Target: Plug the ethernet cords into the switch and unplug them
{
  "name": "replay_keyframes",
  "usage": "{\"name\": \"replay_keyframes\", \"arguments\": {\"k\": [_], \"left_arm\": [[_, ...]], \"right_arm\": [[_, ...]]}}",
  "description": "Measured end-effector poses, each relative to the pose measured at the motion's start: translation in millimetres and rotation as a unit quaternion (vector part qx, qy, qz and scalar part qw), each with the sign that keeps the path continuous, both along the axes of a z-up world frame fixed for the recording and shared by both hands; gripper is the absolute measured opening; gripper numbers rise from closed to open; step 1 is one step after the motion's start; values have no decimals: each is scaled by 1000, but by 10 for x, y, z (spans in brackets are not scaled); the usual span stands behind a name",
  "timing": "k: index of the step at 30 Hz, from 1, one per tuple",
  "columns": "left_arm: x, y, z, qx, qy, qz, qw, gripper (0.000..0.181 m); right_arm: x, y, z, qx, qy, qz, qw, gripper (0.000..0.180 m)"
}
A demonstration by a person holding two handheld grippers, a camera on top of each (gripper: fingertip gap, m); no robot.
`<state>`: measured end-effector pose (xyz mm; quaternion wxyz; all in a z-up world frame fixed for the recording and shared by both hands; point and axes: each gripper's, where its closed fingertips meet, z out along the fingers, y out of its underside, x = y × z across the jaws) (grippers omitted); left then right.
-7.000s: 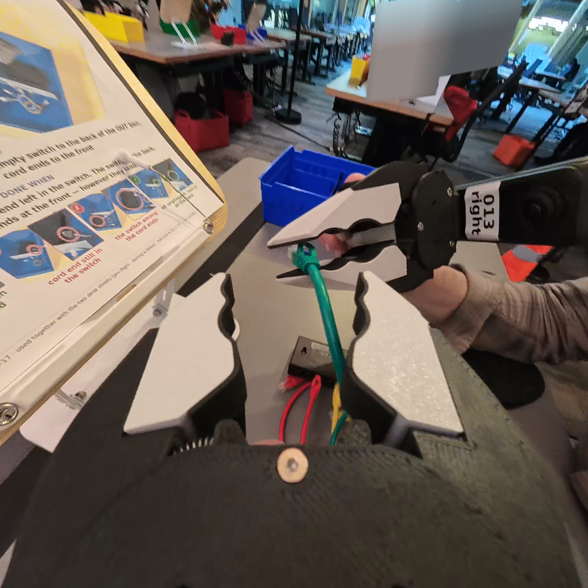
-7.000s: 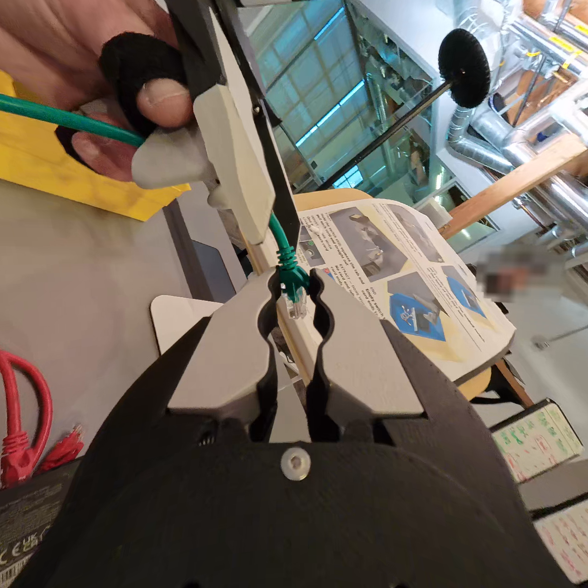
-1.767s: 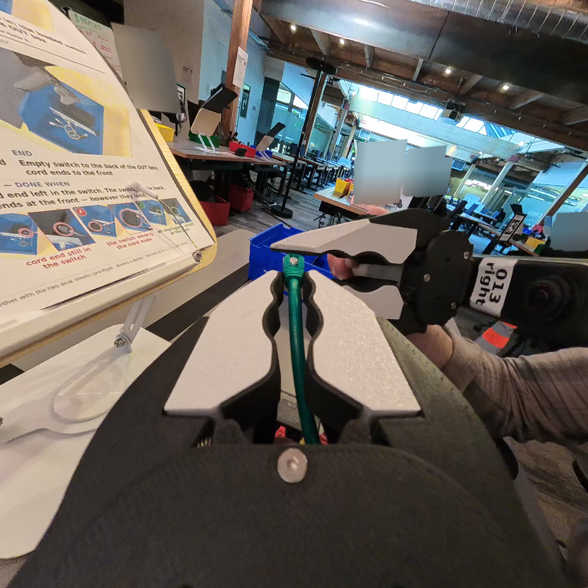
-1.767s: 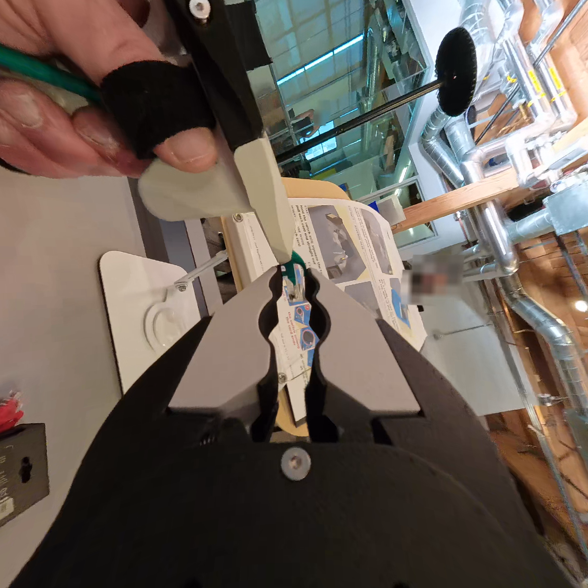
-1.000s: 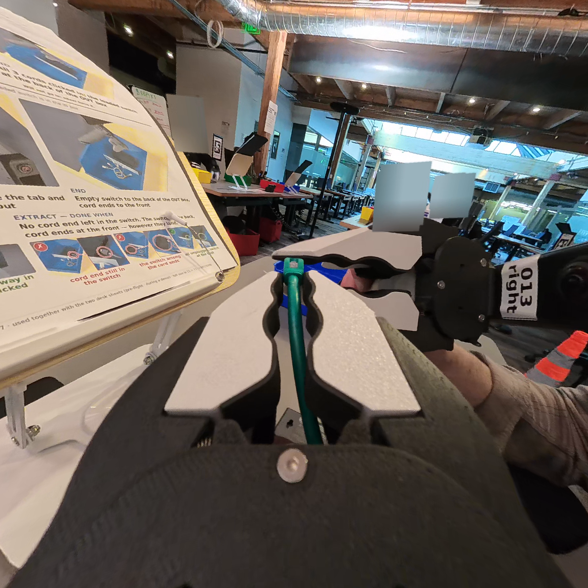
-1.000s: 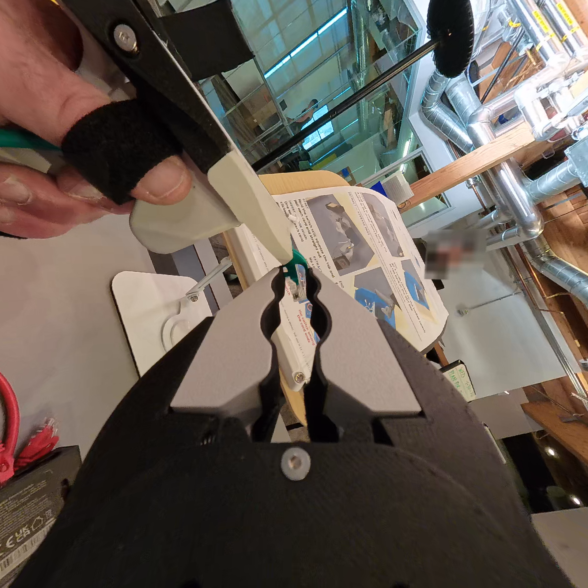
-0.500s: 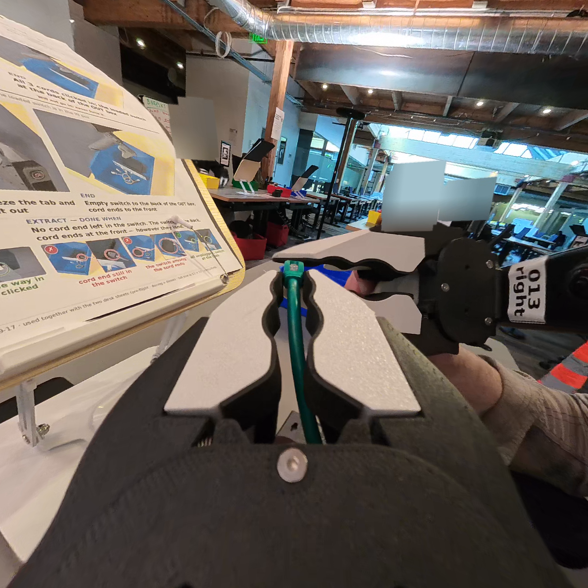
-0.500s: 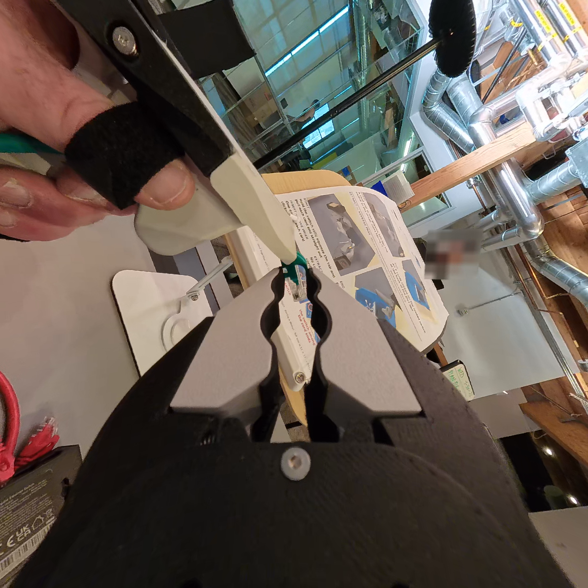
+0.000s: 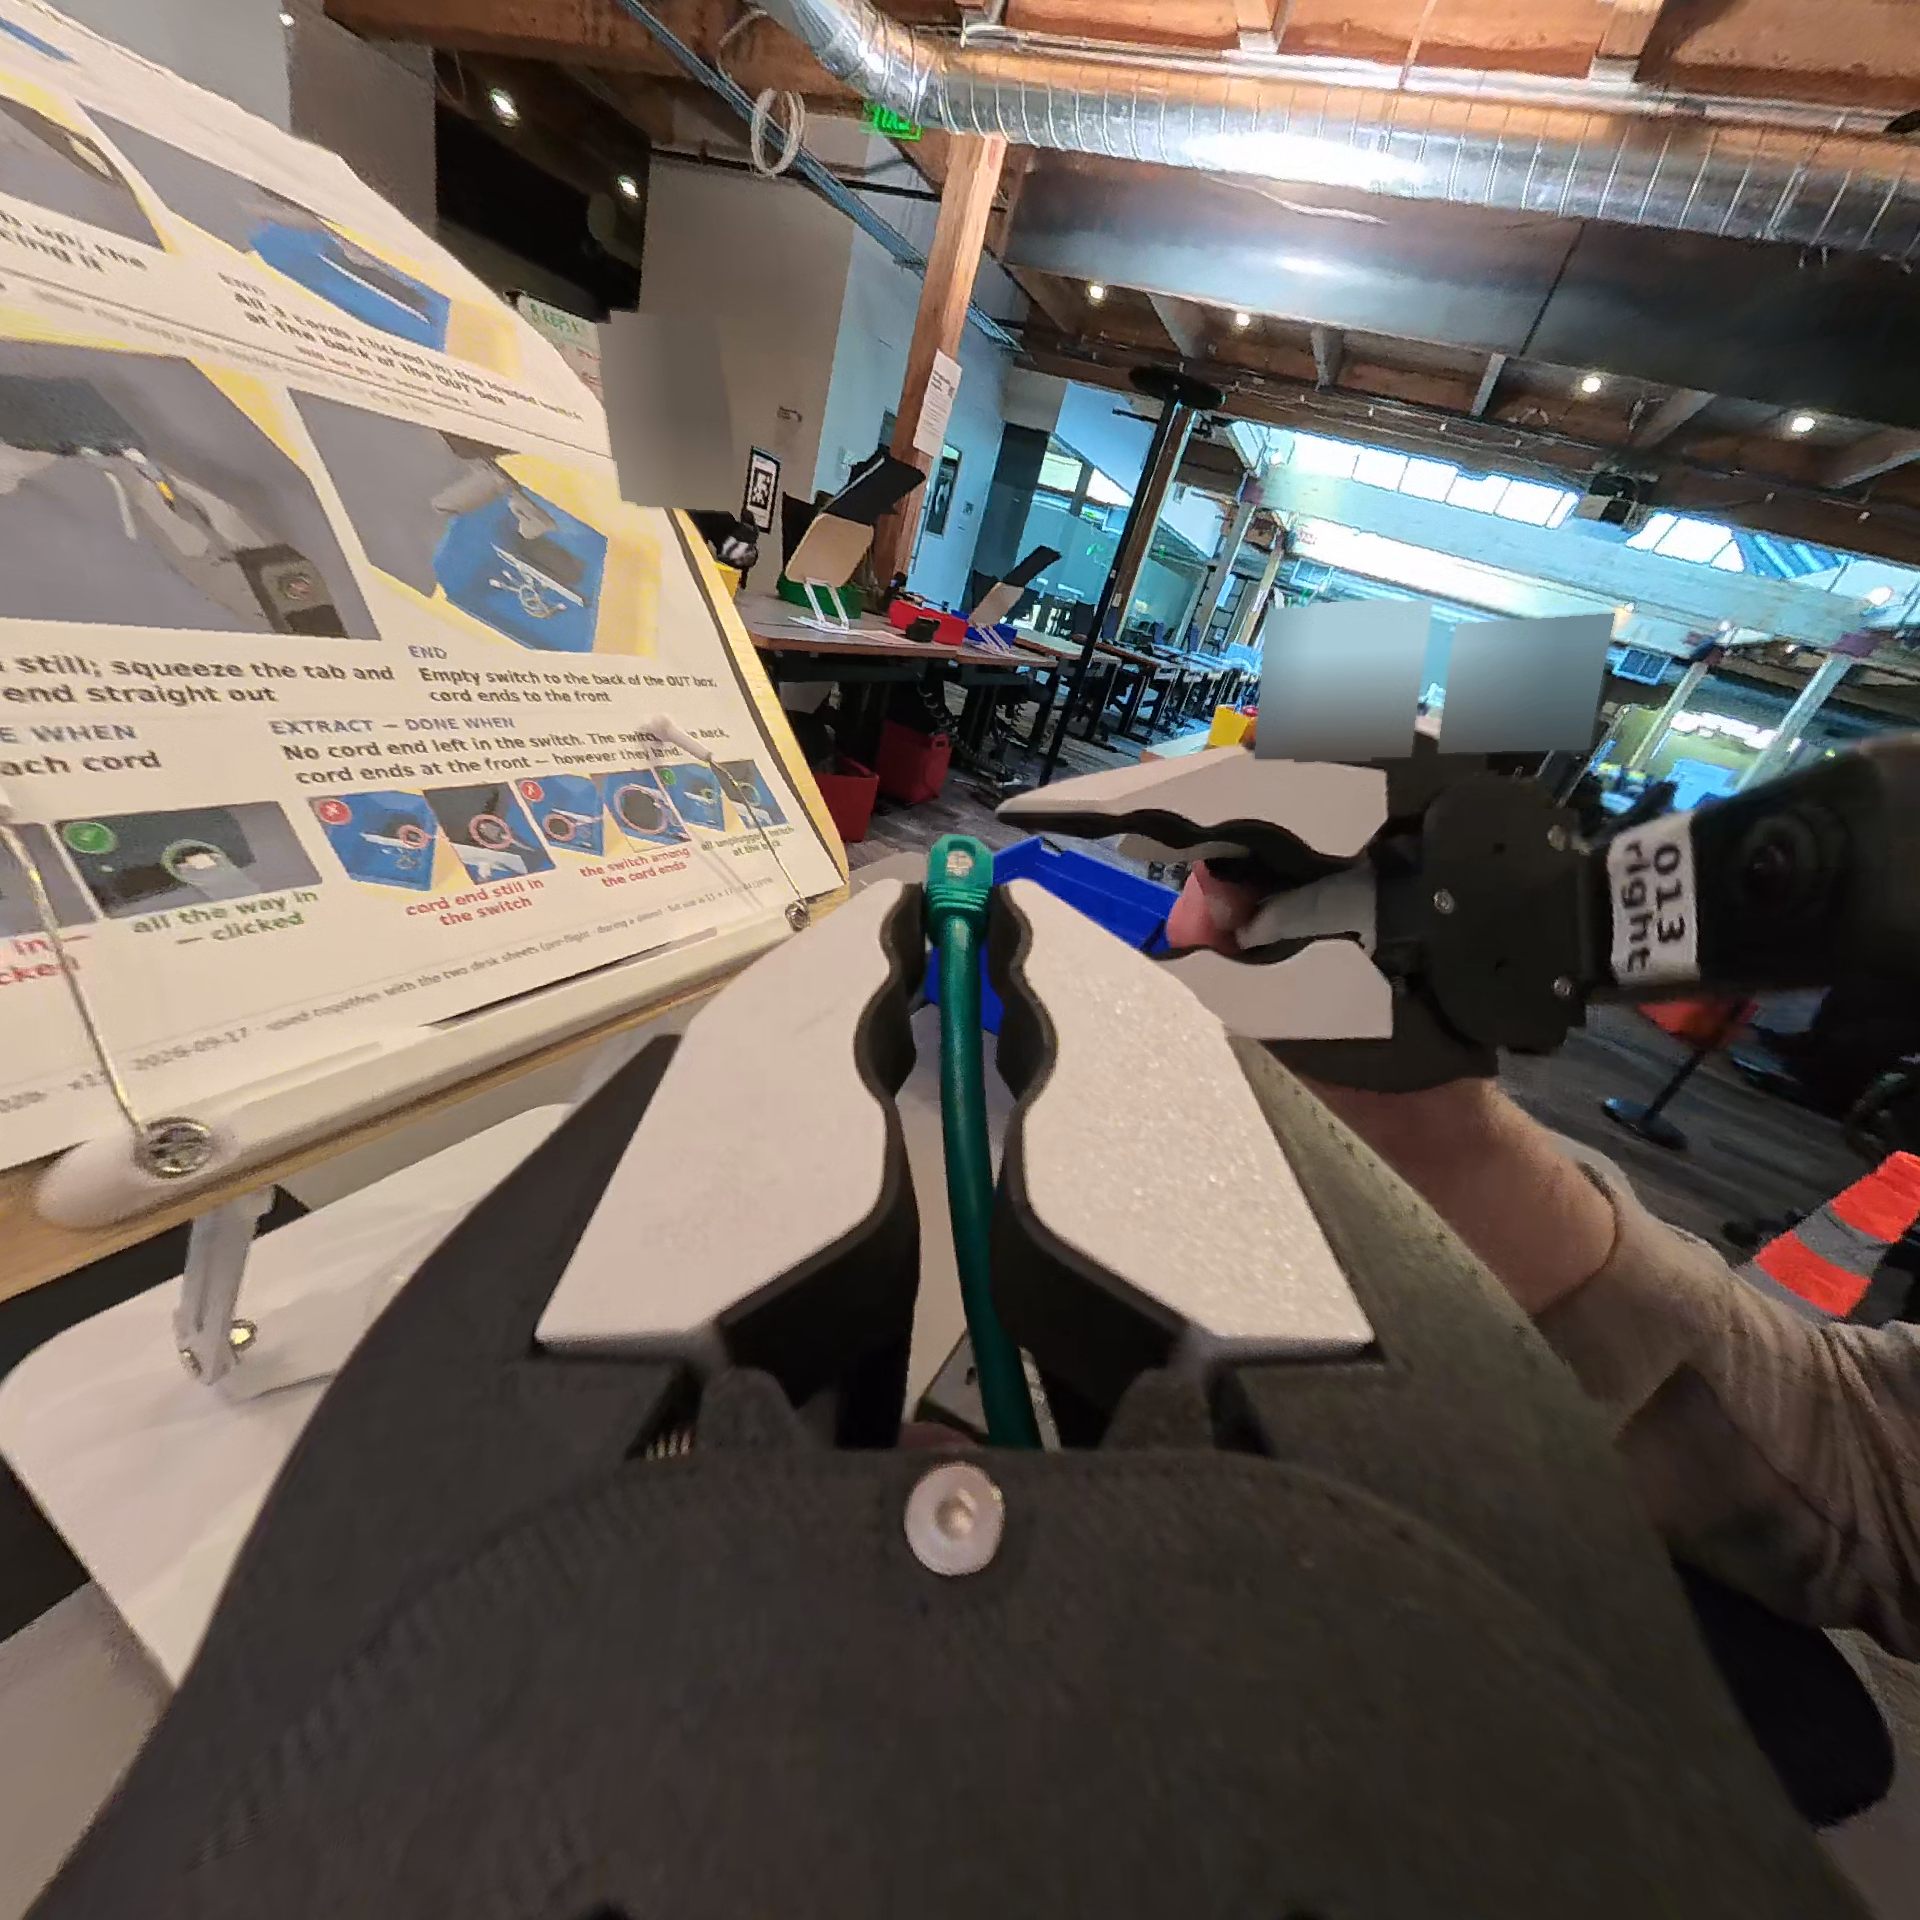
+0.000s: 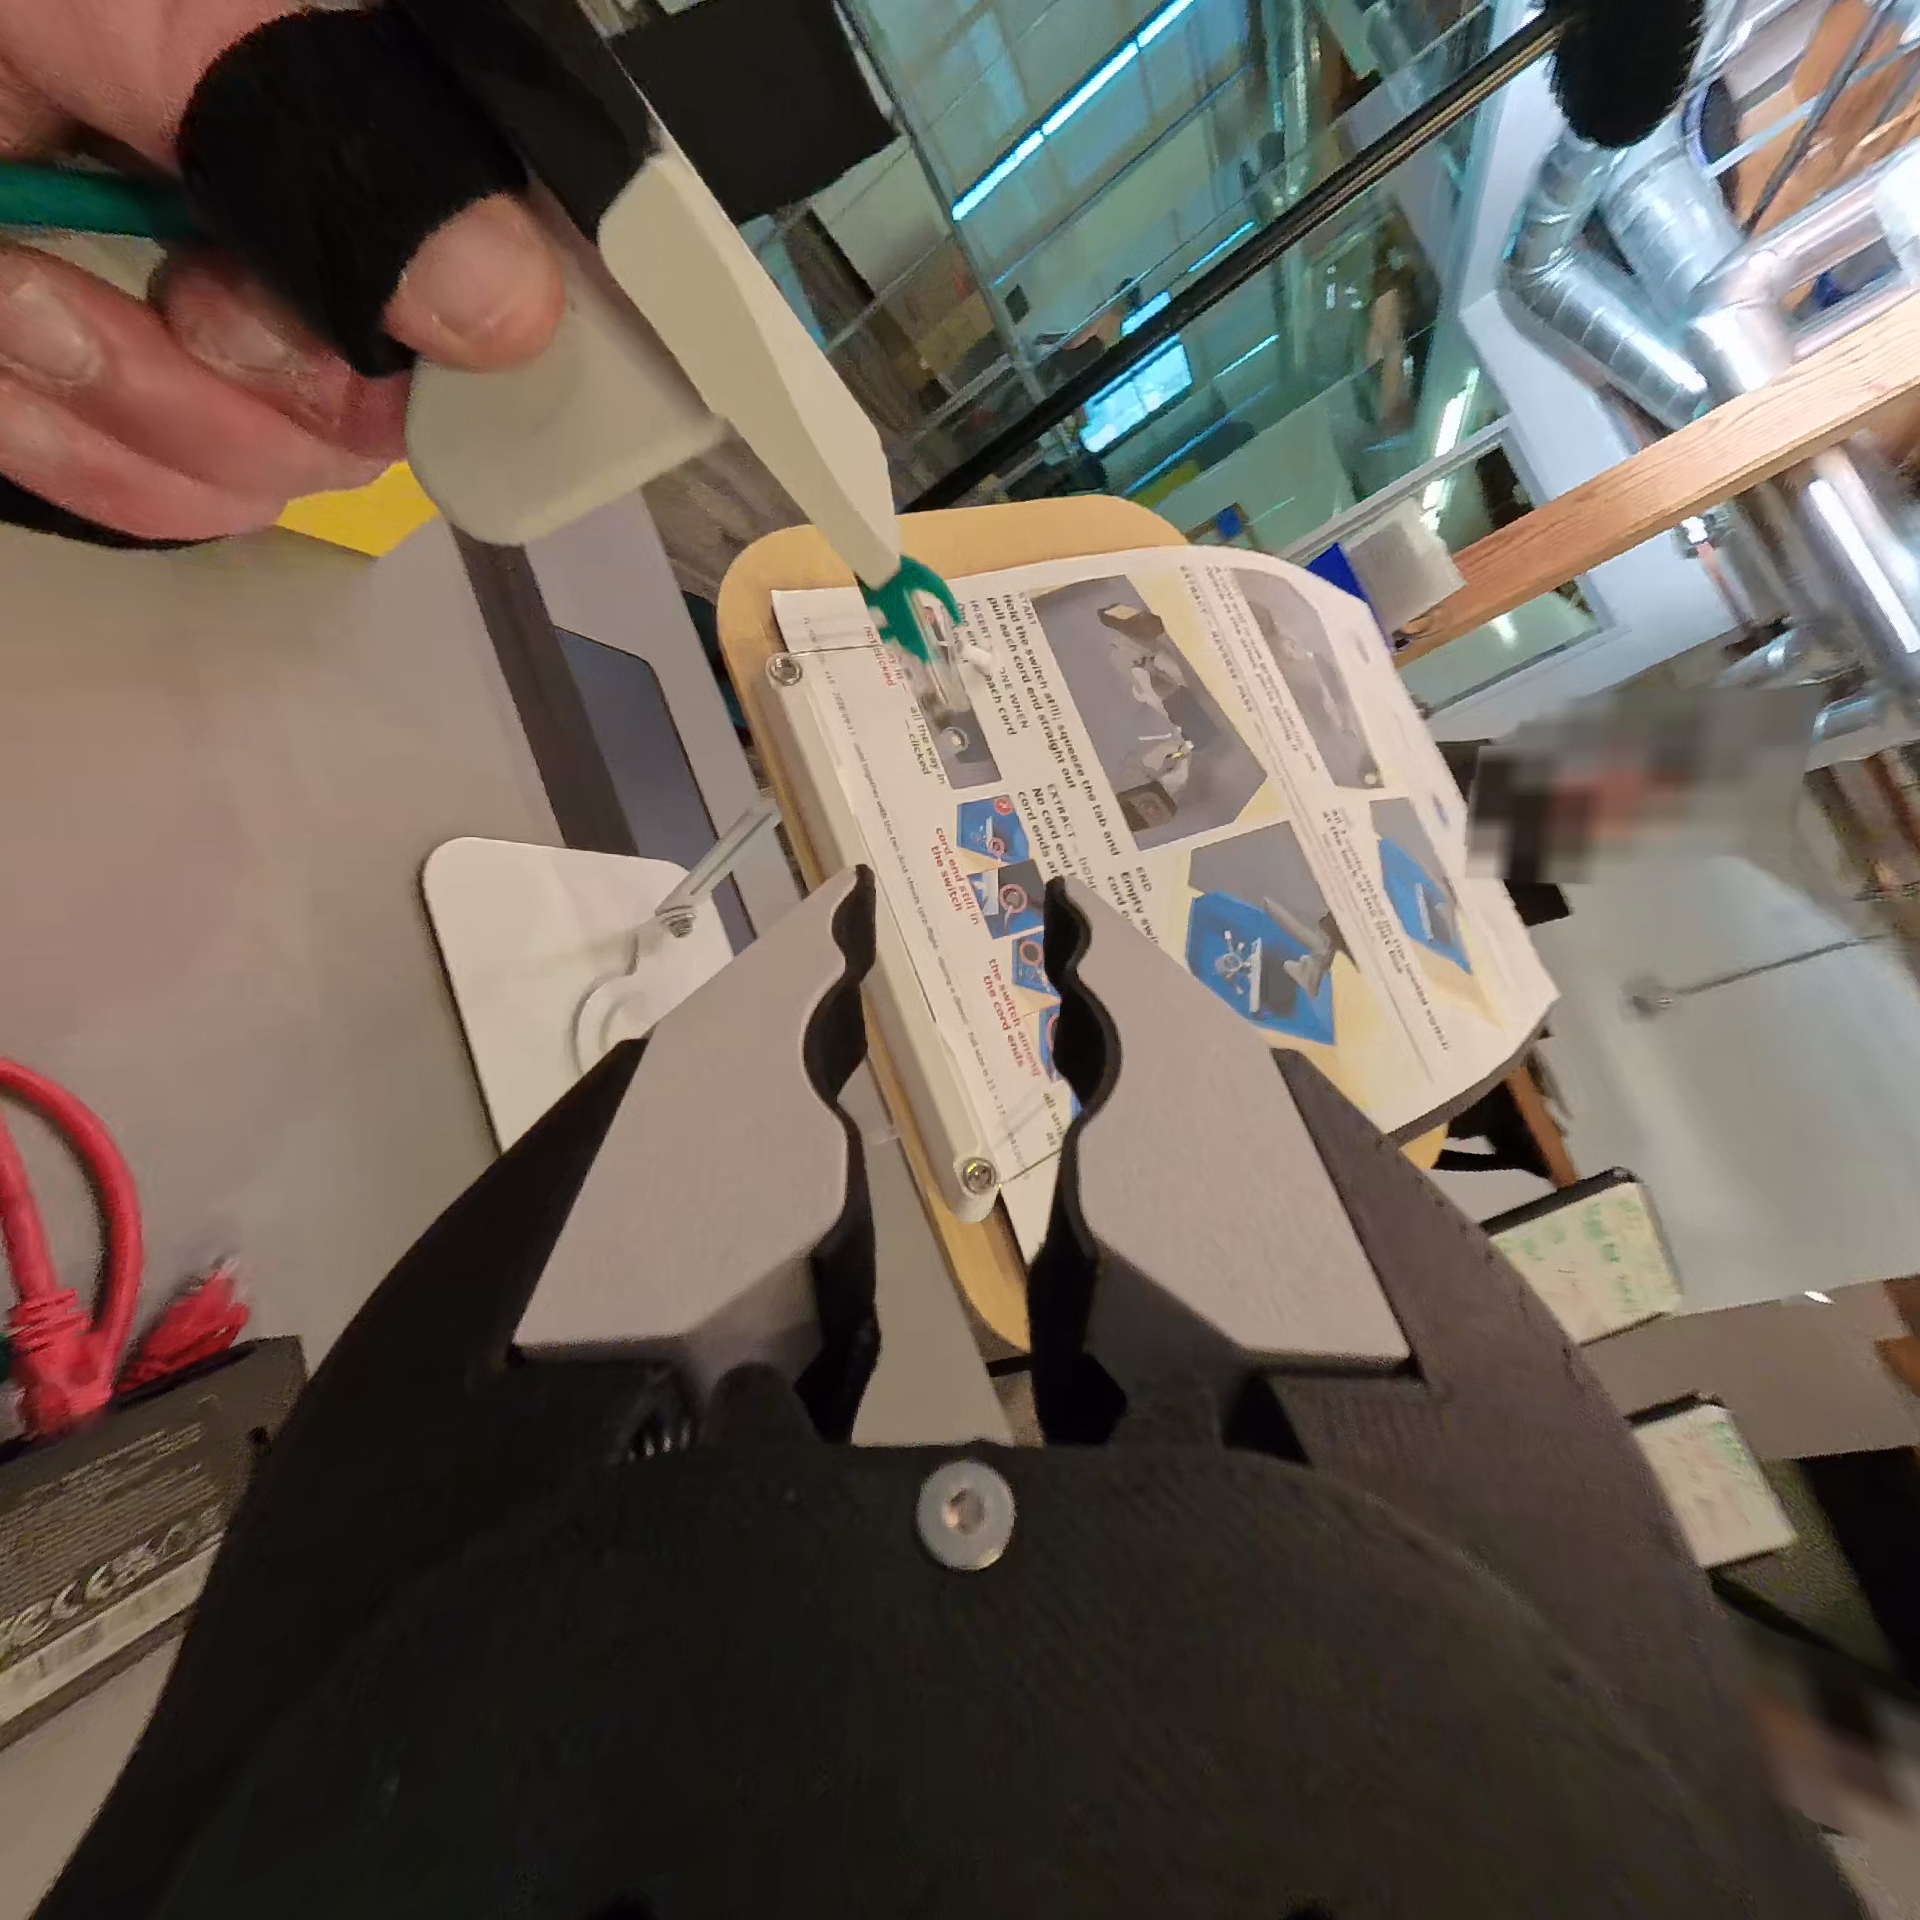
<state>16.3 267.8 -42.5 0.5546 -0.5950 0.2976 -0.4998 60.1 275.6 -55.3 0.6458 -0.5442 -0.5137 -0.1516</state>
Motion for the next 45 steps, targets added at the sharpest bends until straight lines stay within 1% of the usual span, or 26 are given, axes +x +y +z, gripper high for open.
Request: {"name": "replay_keyframes", "arguments": {"k": [3,4,6,8,9,11,12,15,16,19,24,28,32,36,38,40,45], "left_arm": [[-92,18,64,5,5,-3,1000,12],[-111,9,79,4,8,-12,1000,12],[-175,21,121,15,15,-3,1000,12],[-203,-12,159,22,23,-11,999,12],[-225,-19,183,25,22,-11,999,12],[-249,-36,196,28,31,-18,999,12],[-265,-45,213,28,29,-22,999,12],[-304,-43,224,32,36,-21,999,12],[-312,-44,230,33,37,-20,999,12],[-310,-66,234,33,38,-26,998,12],[-278,-89,219,37,46,-30,998,12],[-279,-84,214,35,44,-33,998,12],[-246,-90,188,33,46,-38,998,12],[-215,-99,167,34,49,-41,997,12],[-200,-102,156,34,50,-43,997,12],[-180,-104,139,33,52,-44,997,12],[-134,-100,86,31,58,-48,997,12]], "right_arm": [[98,-18,-38,-64,-1,15,998,34],[136,-23,-49,-84,-5,19,996,39],[202,-56,-100,-139,-10,30,990,55],[285,-106,-225,-192,-23,29,981,80],[330,-159,-360,-225,-43,31,973,86],[427,-304,-702,-305,-74,30,949,107],[447,-420,-893,-351,-85,40,932,110],[464,-687,-1397,-440,-103,67,889,114],[456,-749,-1545,-464,-104,73,877,111],[396,-842,-1912,-512,-99,84,849,109],[406,-798,-2311,-539,-119,77,831,105],[467,-740,-2407,-544,-101,95,827,108],[427,-735,-2499,-551,-54,140,821,115],[358,-744,-2516,-548,-7,185,816,116],[357,-729,-2503,-546,8,197,815,113],[355,-739,-2495,-539,4,209,816,98],[351,-740,-2494,-535,5,212,818,98]]}}
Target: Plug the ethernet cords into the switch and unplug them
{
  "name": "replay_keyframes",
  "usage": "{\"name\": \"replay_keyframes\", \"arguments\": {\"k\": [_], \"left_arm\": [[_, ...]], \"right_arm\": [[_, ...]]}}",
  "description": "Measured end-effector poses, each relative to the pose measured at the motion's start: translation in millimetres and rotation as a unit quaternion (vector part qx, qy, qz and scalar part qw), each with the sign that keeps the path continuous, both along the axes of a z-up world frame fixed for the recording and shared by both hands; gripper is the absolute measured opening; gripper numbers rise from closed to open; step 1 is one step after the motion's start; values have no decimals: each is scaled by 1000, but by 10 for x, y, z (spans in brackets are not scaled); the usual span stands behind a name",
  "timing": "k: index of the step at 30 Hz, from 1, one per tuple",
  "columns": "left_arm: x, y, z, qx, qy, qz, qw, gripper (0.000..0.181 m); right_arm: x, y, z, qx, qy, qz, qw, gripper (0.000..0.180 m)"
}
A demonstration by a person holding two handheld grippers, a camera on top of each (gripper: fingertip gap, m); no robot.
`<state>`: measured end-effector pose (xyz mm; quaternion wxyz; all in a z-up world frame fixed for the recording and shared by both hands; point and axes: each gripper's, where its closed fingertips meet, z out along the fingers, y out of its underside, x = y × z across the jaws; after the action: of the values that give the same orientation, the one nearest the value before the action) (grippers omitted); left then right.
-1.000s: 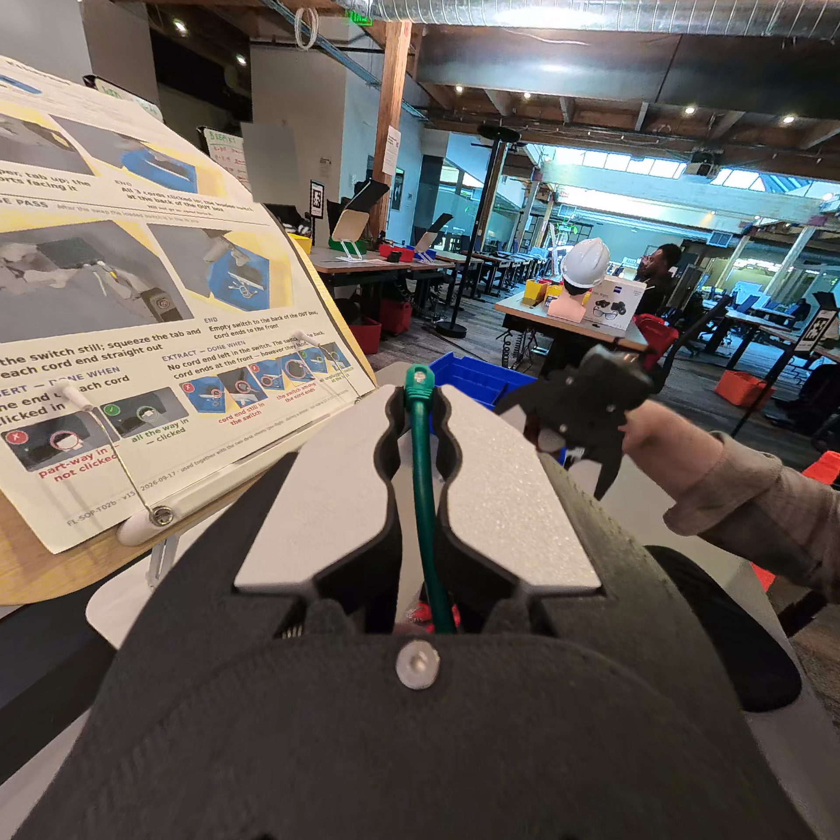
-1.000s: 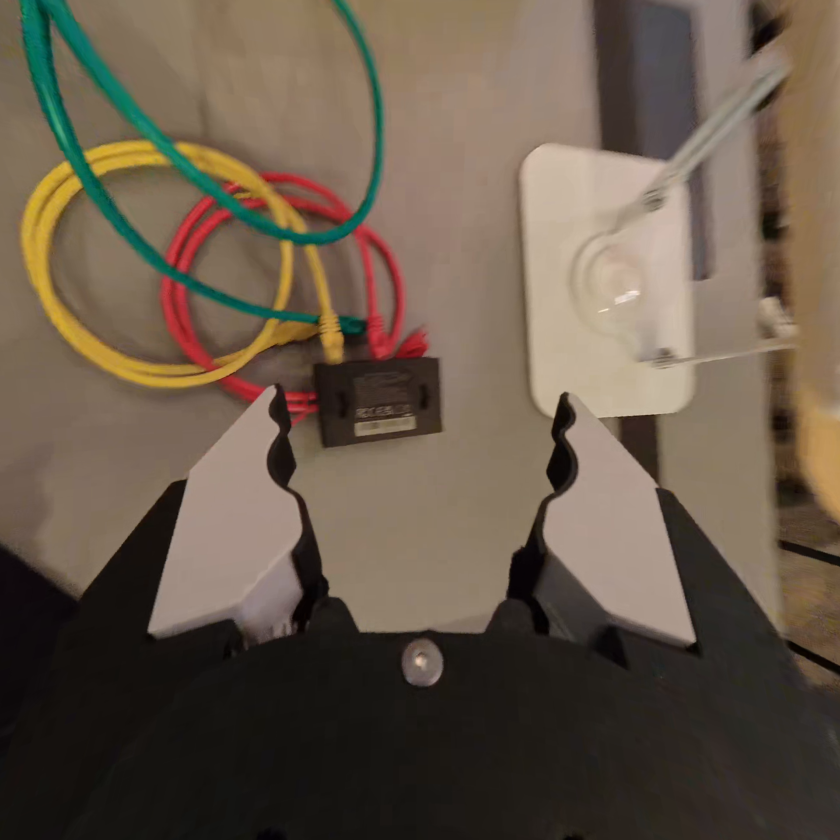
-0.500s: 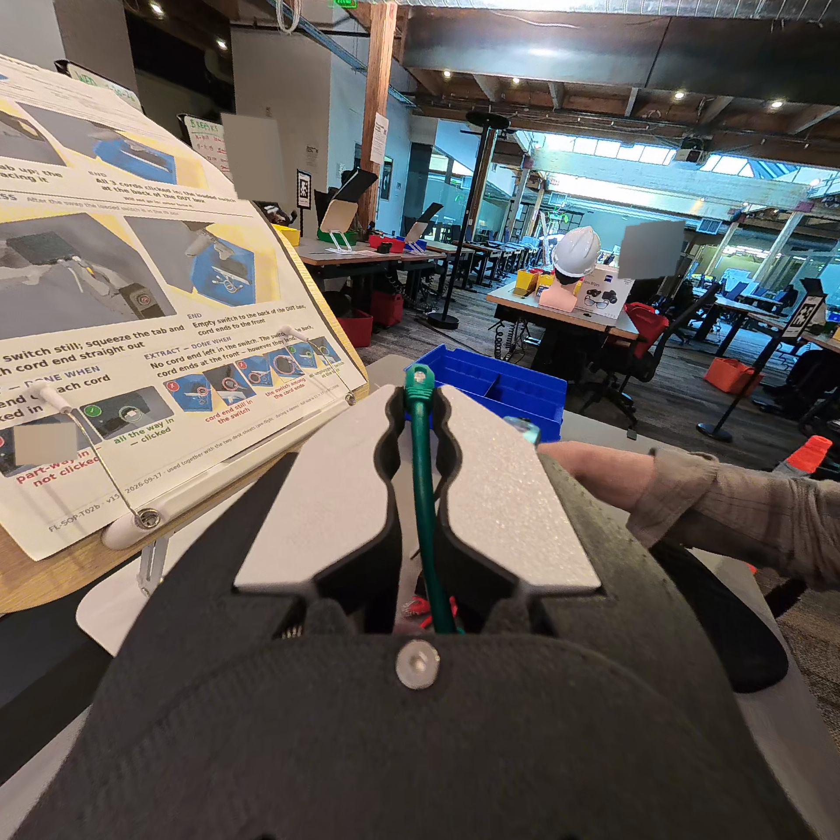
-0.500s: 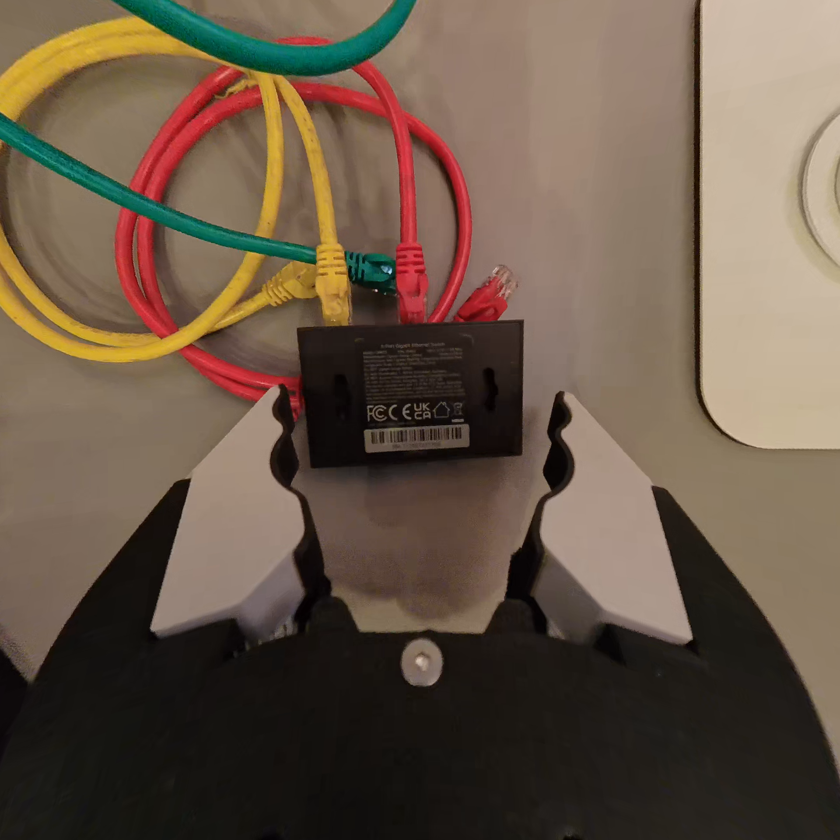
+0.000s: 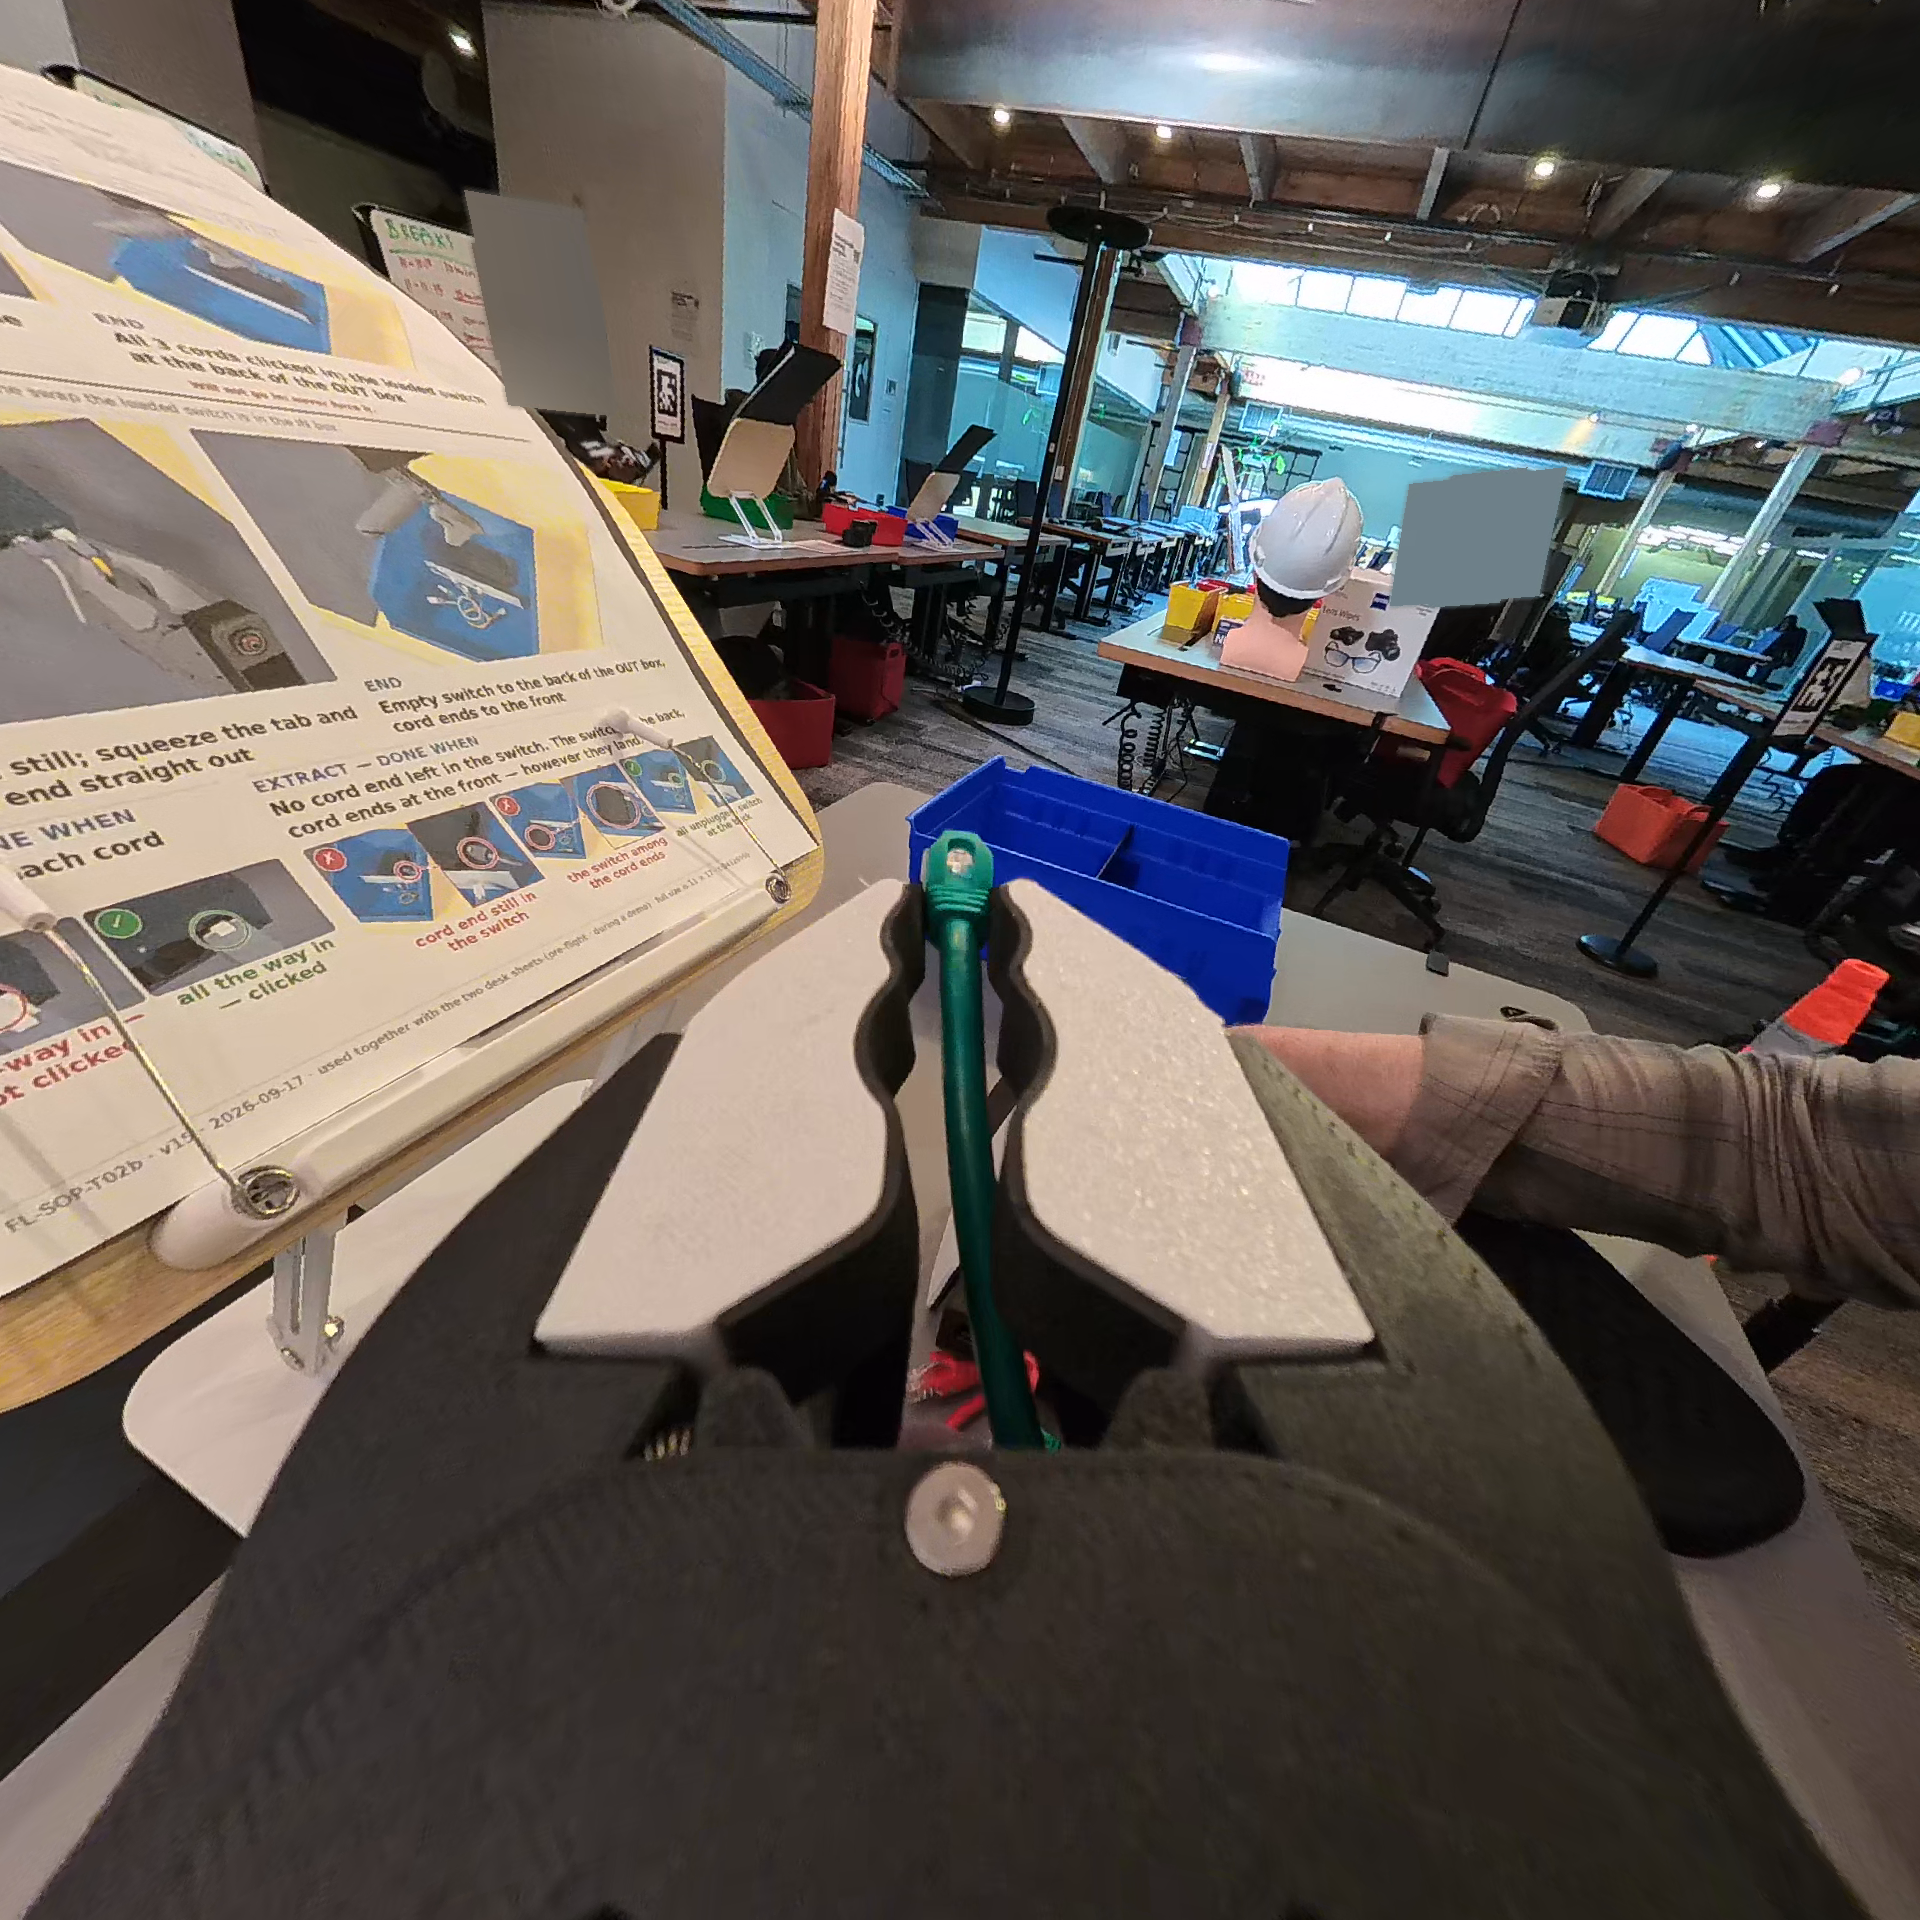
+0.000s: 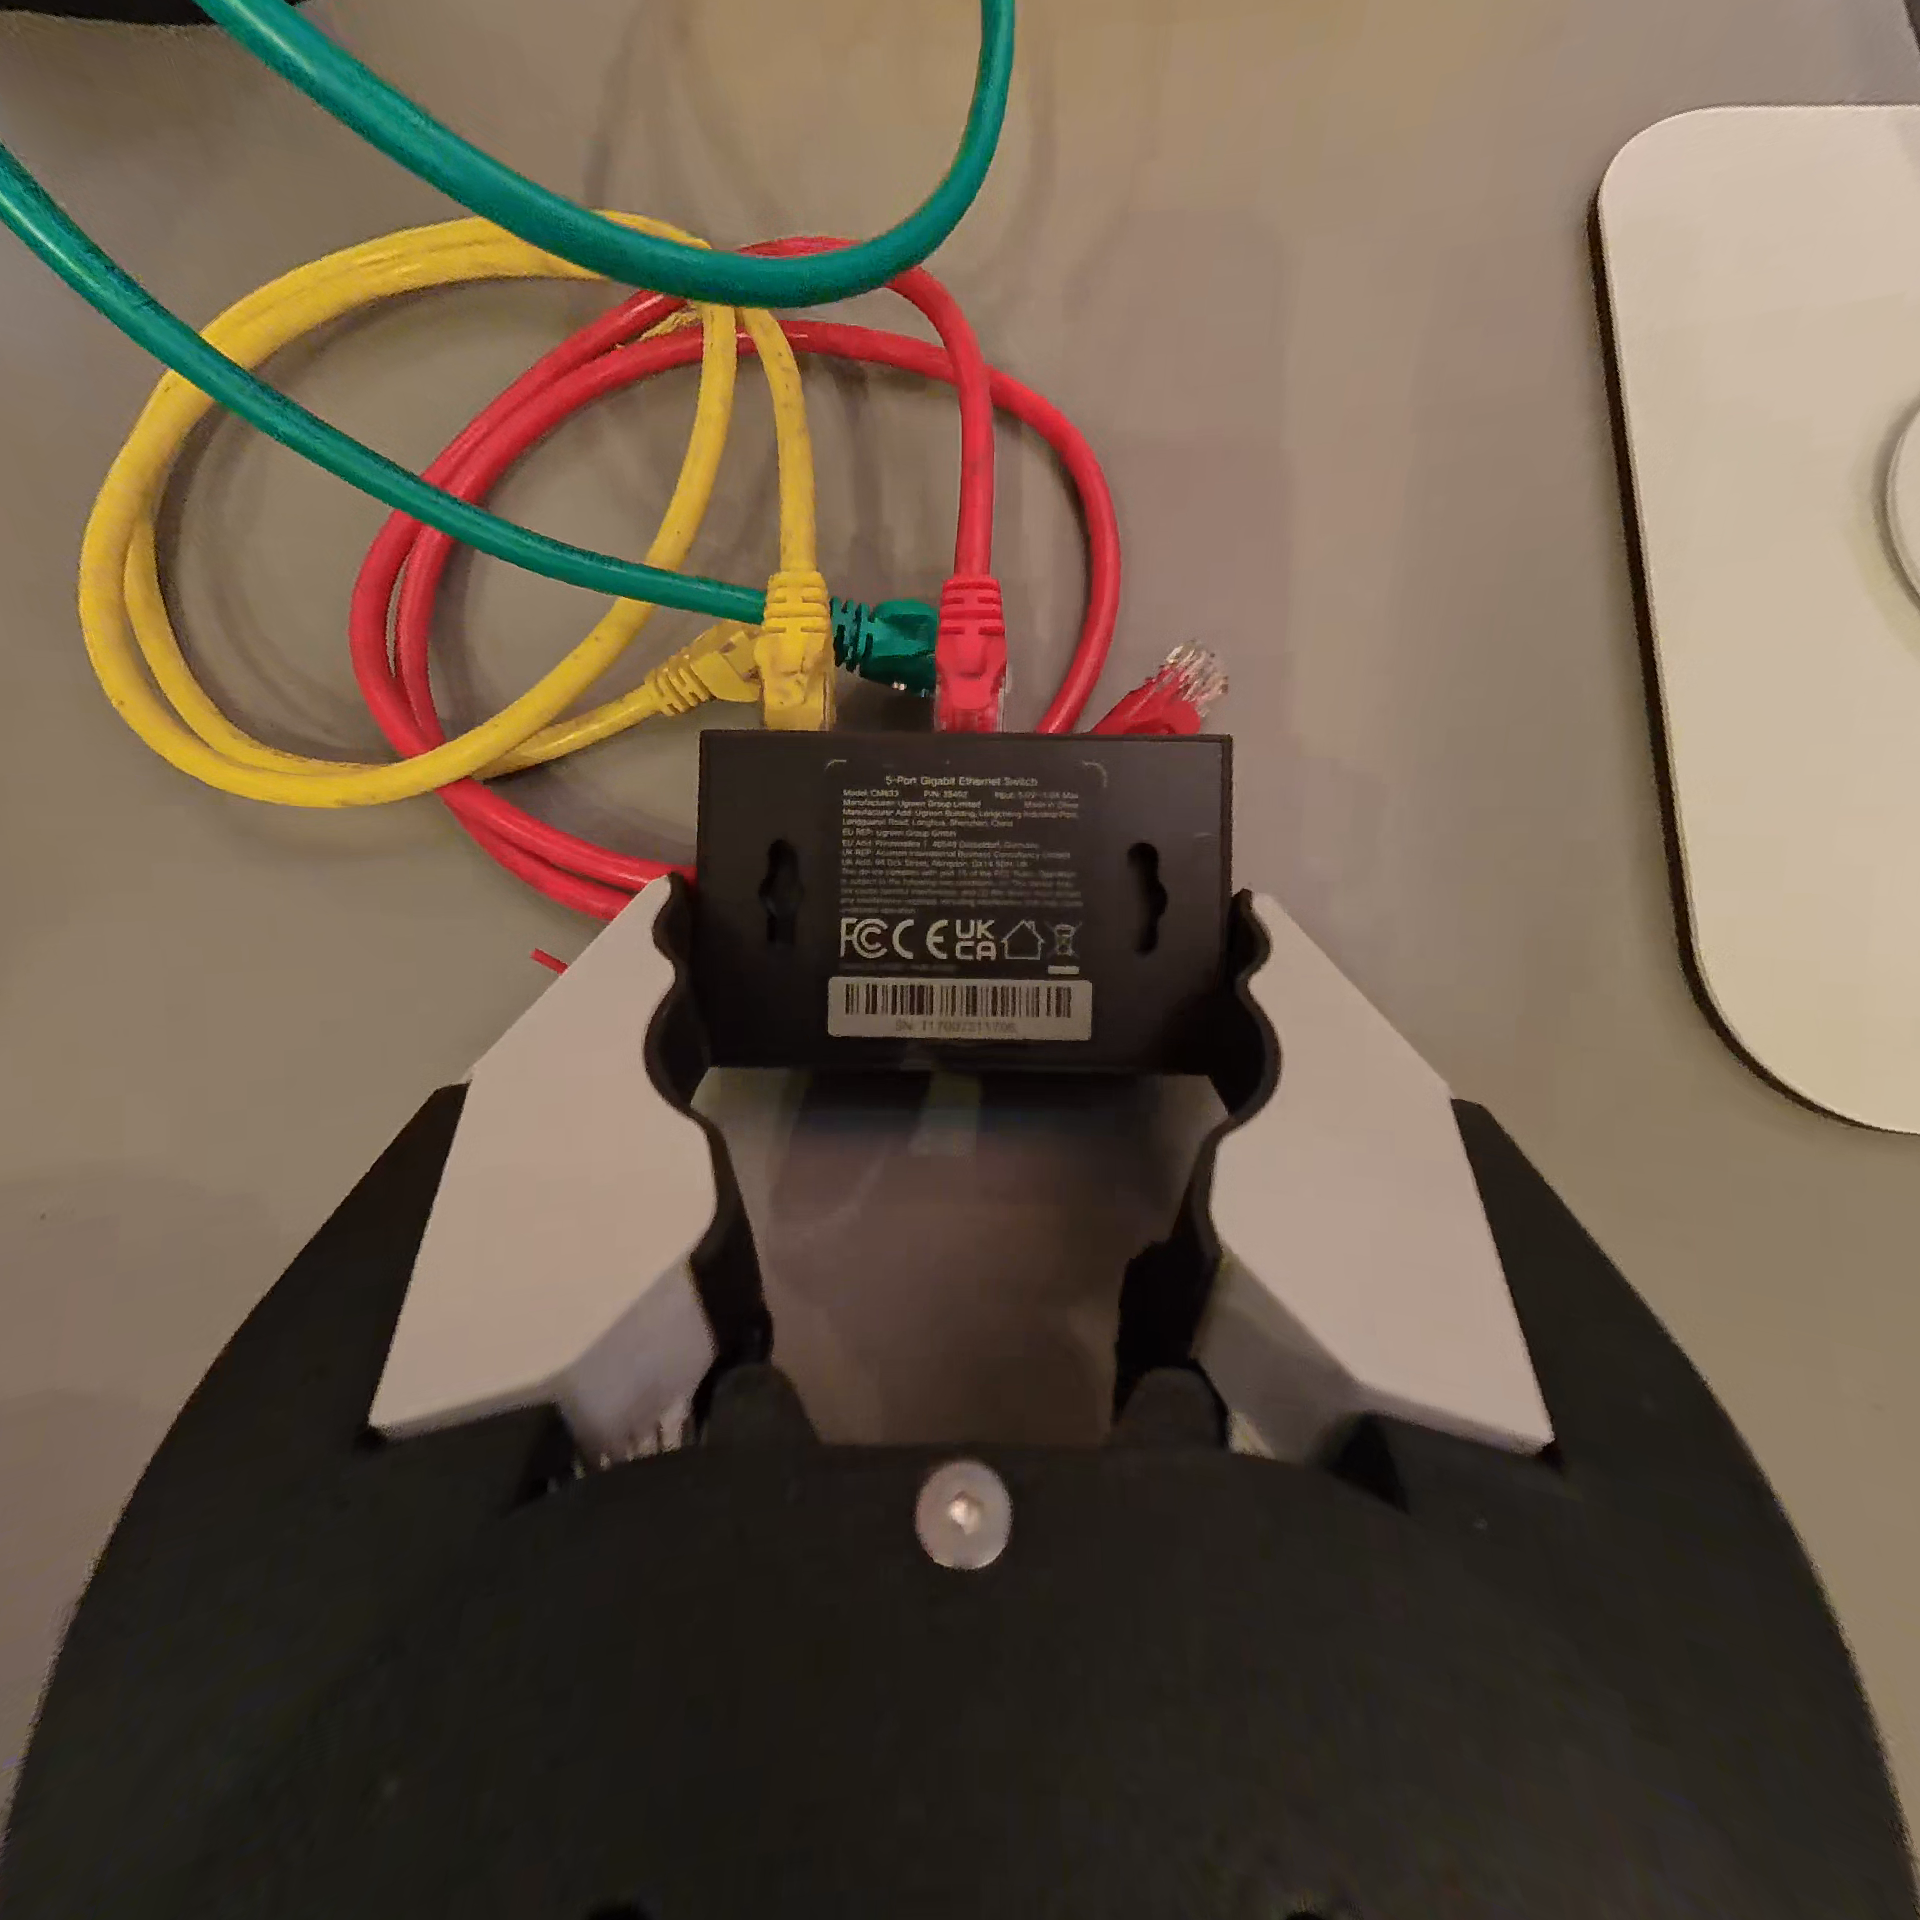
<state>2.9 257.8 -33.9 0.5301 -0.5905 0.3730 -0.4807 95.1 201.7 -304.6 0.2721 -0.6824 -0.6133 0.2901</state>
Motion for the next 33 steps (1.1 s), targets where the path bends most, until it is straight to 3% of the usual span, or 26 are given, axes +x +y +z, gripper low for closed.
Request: {"name": "replay_keyframes", "arguments": {"k": [12,21,28,33], "left_arm": [[28,24,-58,-4,6,0,1000,12],[70,8,-91,-3,13,-4,1000,12],[98,-13,-100,-3,16,-7,1000,12],[88,-31,-69,-1,13,-9,1000,12]], "right_arm": [[52,-8,177,5,12,-13,1000,98],[398,-97,-29,-17,-155,-17,988,100],[349,-108,29,-6,-295,-1,956,123],[340,-98,-52,-43,-342,-5,939,101]]}}
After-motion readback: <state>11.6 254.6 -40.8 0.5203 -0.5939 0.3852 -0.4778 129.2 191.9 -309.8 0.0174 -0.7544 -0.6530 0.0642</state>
